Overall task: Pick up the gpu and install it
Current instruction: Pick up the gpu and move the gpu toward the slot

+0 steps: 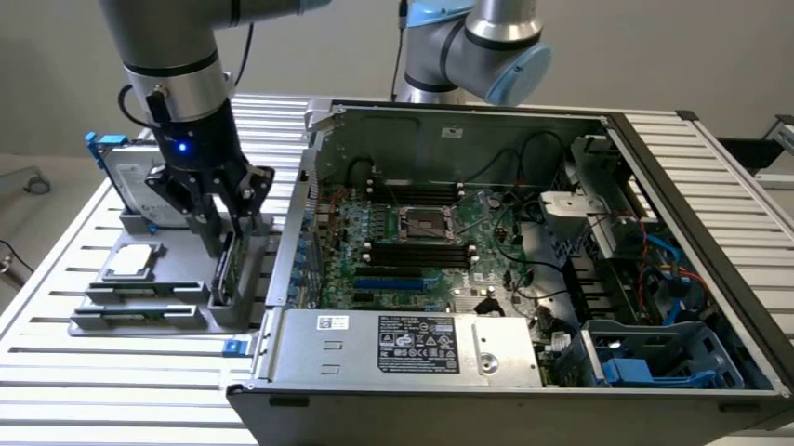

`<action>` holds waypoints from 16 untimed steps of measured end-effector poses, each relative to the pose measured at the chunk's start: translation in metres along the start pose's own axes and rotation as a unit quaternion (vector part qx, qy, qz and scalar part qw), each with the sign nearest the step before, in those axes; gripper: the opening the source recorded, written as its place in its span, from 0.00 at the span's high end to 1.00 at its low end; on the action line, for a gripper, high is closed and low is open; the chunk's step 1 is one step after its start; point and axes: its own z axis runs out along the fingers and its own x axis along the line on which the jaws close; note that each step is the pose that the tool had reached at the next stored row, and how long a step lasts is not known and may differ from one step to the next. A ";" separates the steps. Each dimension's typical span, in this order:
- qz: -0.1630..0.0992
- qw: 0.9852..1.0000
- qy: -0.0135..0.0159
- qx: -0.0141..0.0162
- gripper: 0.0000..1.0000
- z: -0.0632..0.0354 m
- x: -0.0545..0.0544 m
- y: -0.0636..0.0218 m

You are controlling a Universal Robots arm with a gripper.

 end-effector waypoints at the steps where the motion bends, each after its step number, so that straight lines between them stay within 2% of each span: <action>1: 0.000 1.000 0.000 0.000 0.64 0.0008 0.000 0.0000; 16: 0.000 1.000 0.000 0.000 0.64 0.0118 0.000 -0.0004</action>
